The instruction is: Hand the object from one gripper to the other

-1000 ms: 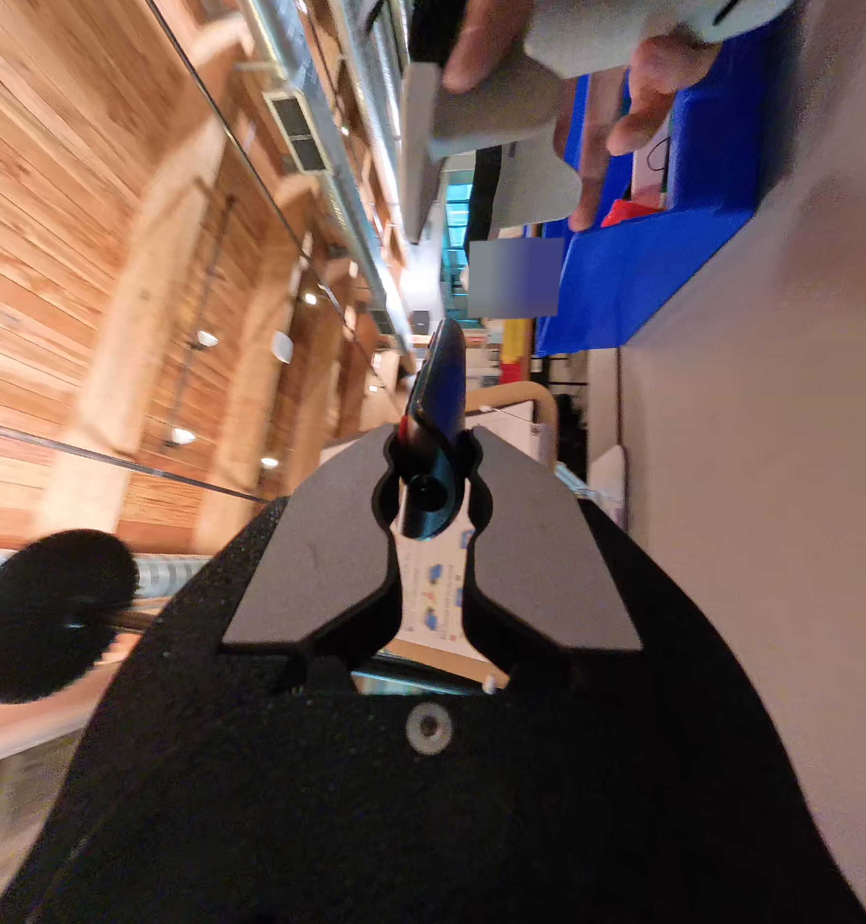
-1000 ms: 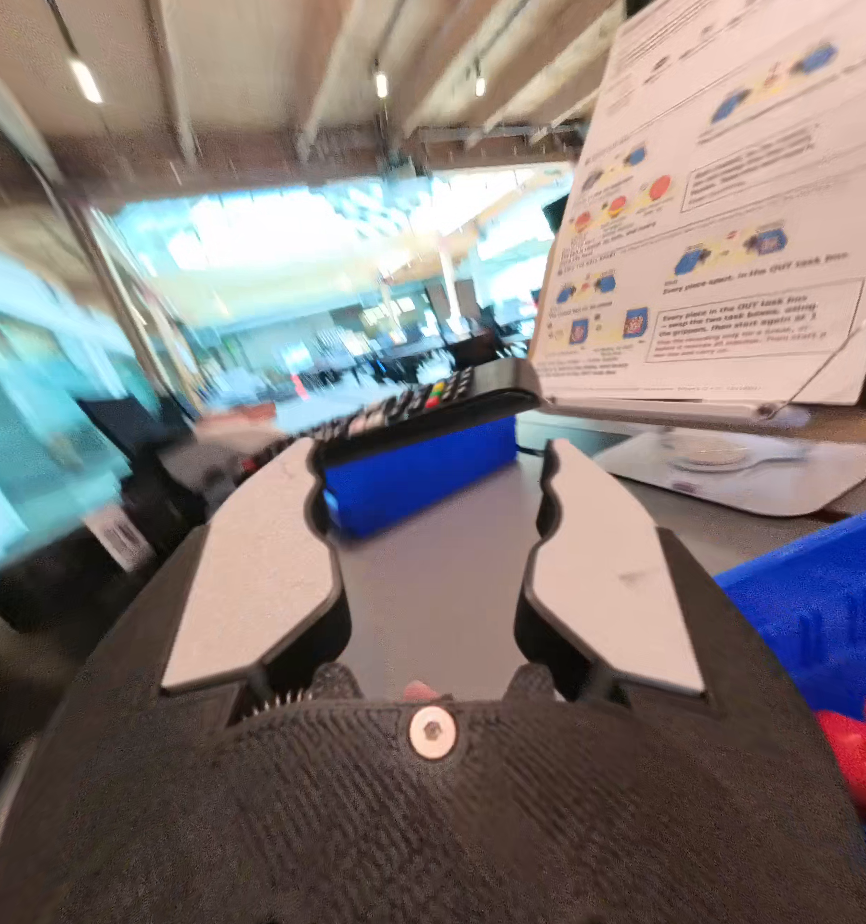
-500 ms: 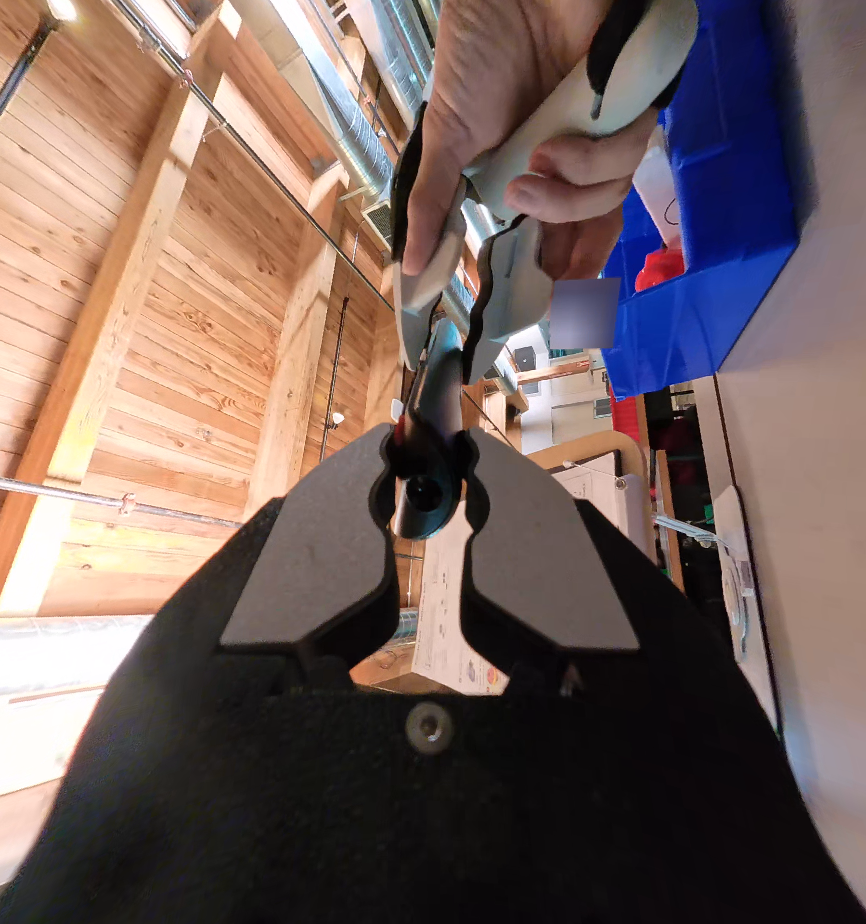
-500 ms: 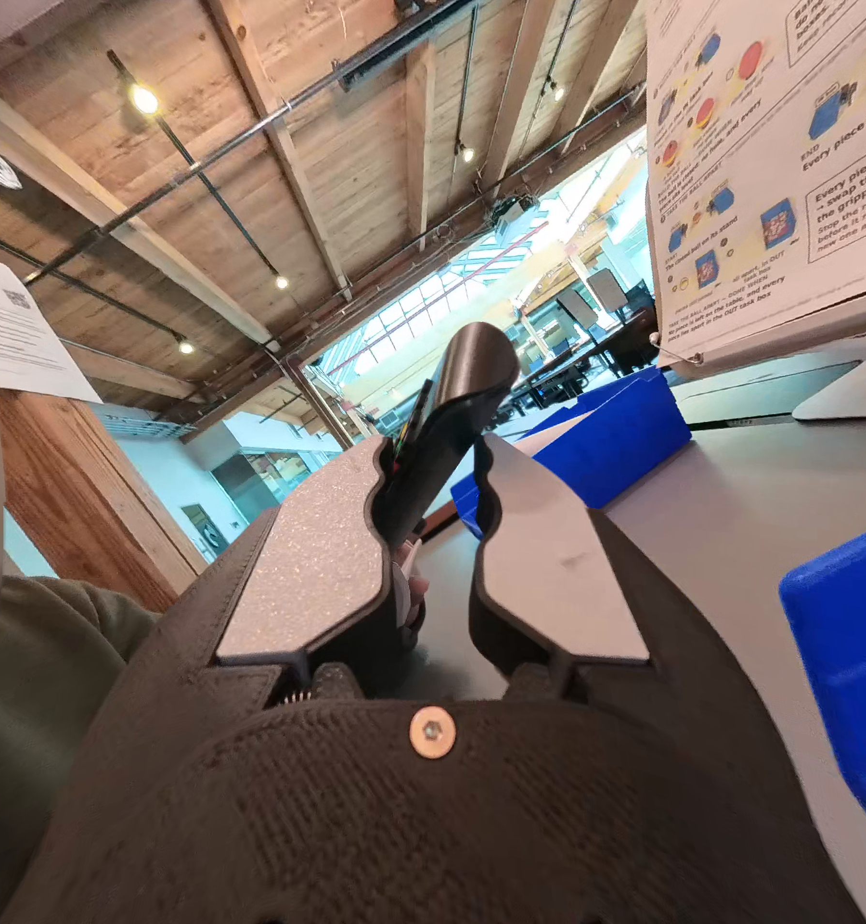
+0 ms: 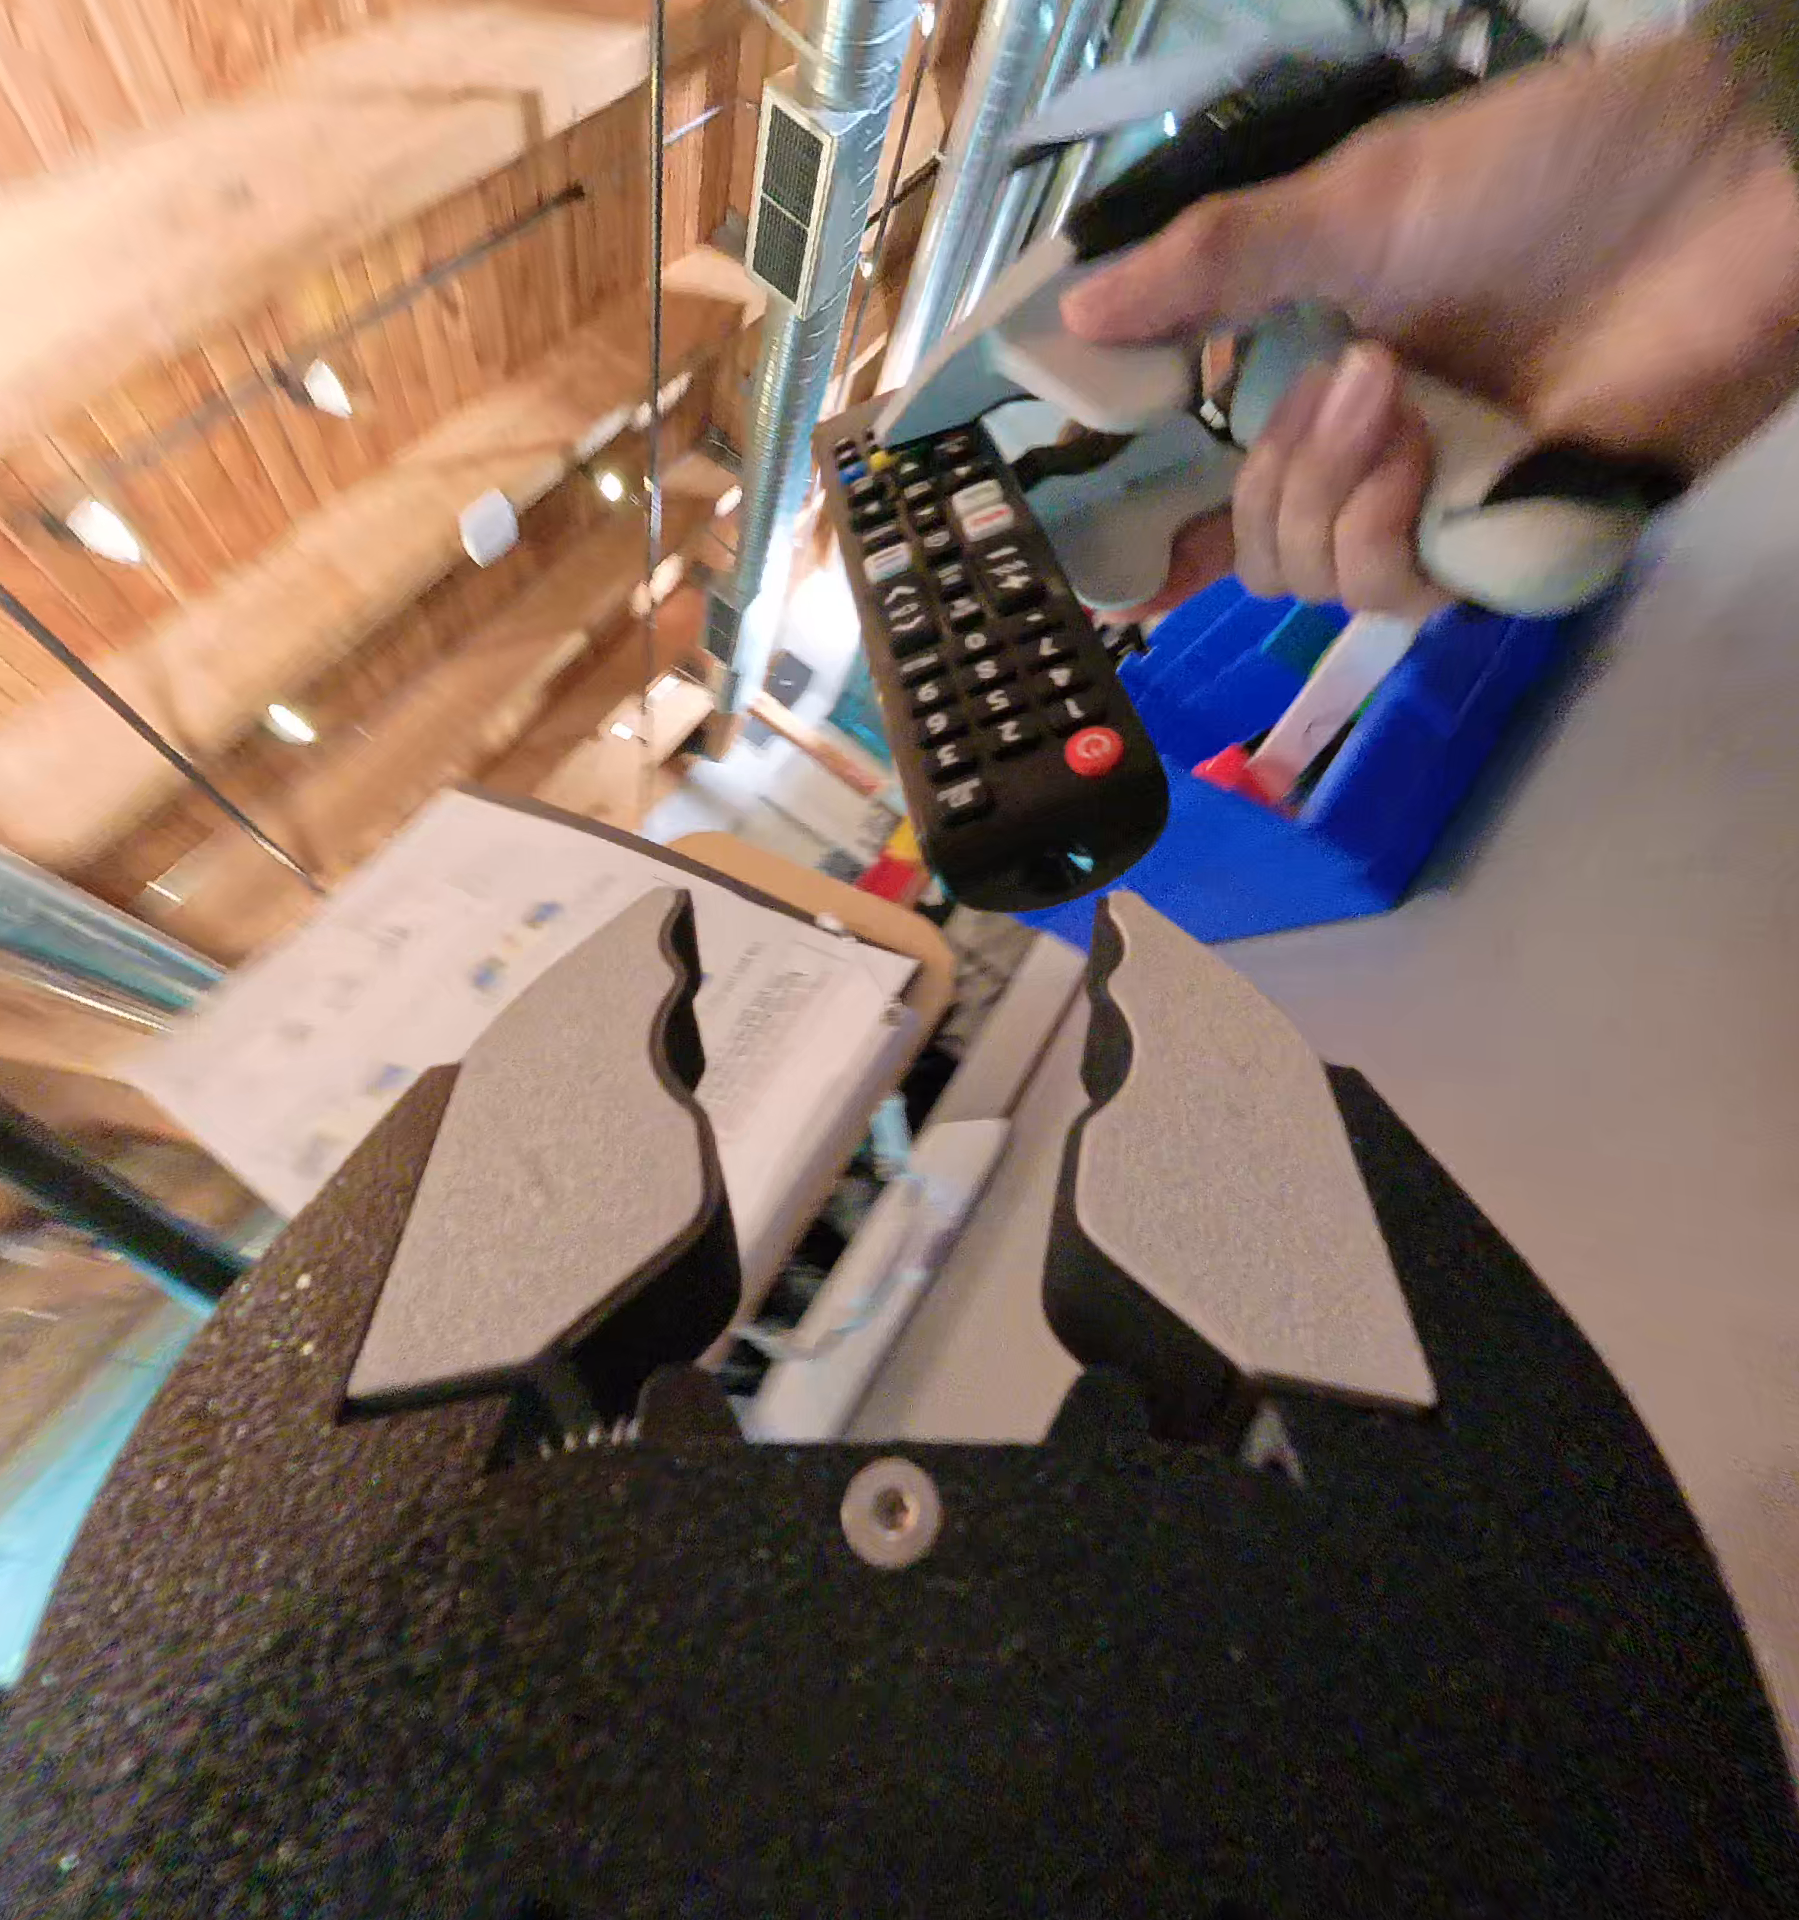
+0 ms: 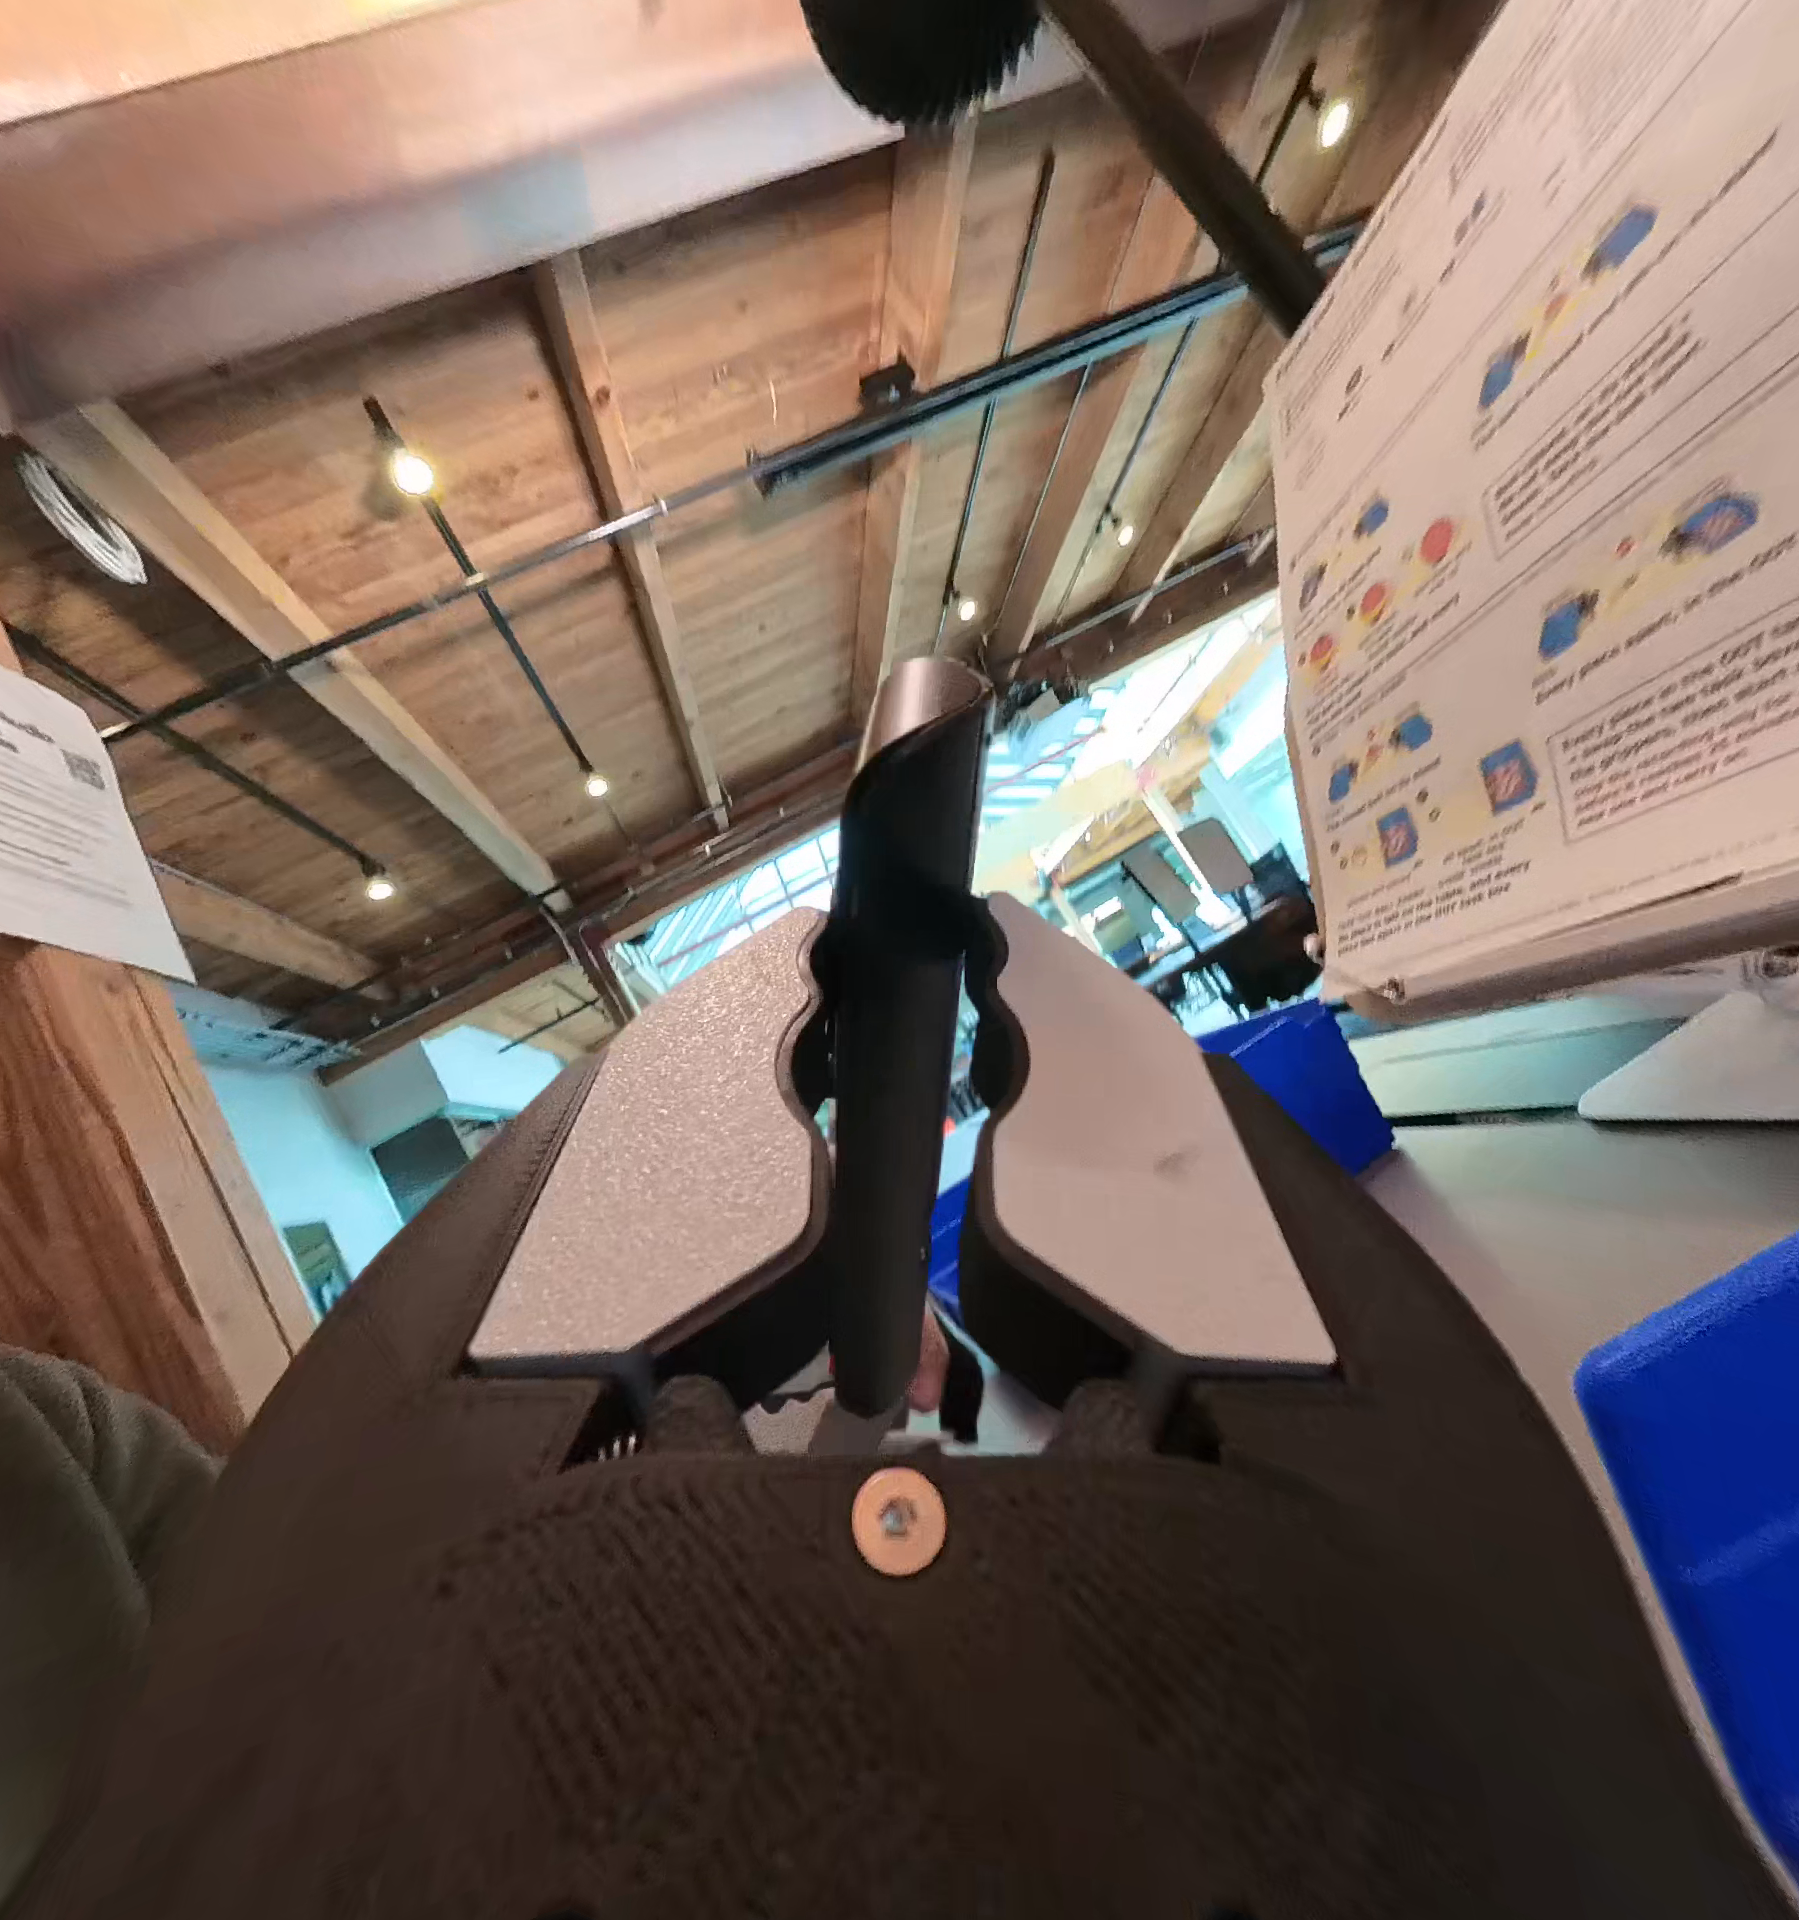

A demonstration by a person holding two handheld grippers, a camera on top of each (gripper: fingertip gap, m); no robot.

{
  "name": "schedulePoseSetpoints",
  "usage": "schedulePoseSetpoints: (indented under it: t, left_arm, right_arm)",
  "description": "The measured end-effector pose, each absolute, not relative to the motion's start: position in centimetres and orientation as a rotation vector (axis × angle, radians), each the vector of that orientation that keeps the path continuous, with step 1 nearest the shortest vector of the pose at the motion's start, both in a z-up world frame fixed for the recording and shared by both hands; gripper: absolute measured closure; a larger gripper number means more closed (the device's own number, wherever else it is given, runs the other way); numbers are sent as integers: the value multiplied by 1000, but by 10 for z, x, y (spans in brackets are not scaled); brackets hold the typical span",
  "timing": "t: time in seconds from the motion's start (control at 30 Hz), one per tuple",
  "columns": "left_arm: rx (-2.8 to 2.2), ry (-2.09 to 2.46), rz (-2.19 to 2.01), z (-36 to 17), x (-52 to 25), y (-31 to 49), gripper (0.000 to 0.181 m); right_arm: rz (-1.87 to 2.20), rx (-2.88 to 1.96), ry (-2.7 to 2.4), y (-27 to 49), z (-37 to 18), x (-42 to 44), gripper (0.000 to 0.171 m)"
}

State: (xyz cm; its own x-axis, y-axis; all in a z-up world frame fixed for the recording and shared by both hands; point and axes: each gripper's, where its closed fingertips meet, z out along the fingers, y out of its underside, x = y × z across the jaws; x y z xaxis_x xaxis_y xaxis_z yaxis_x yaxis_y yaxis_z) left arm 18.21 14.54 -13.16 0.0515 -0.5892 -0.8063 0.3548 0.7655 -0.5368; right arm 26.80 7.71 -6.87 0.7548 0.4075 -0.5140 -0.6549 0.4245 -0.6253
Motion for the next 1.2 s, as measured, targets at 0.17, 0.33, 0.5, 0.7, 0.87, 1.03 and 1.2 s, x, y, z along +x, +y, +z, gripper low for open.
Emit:
schedulePoseSetpoints:
  t: [0.17,0.33,0.5,0.7,0.87,1.03,1.2]
  left_arm:
    - [-595,1506,-1469,-137,182,127,105]
    - [-877,1553,-2020,-141,181,106,111]
    - [-945,1520,-2159,-144,181,99,158]
    - [-826,1544,-1791,-146,186,118,159]
    - [-514,1455,-935,-135,190,162,160]
    - [-284,1376,-599,-125,184,170,160]
    - [-238,1407,-539,-133,187,169,160]
  right_arm:
    - [649,-867,267,71,-63,266,147]
    - [652,-896,178,84,-62,243,148]
    - [662,-894,128,93,-62,226,148]
    - [593,-974,124,95,-67,229,145]
    - [316,-1172,201,103,-86,247,112]
    - [499,-1217,175,111,-95,233,107]
    - [512,-1285,54,123,-105,208,103]
